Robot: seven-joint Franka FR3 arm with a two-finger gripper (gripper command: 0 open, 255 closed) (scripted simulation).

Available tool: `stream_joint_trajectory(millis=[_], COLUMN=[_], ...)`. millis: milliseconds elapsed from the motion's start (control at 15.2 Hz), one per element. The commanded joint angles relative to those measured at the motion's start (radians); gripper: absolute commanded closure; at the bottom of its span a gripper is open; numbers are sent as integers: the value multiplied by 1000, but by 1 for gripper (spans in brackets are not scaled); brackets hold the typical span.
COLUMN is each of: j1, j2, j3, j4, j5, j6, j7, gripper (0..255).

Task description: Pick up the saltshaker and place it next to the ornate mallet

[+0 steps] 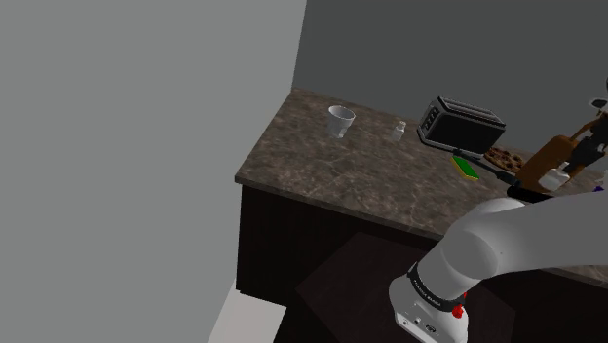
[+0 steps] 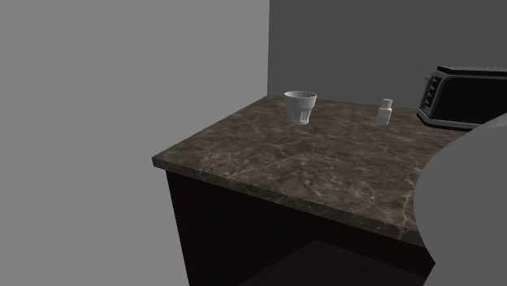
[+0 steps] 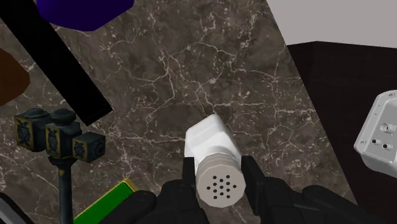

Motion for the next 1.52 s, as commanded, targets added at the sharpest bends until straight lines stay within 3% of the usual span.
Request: stream_joint_trajectory(millis=[0,726,1452], j1=[82,82,115], j2=[16,-18,-44], j3=[-112,-164,-254], j4=[86,-39,-136], j5=[-4,-55,-111], j6=[-8,114,235], j7=[-58,-26,4], gripper=[255,255,255])
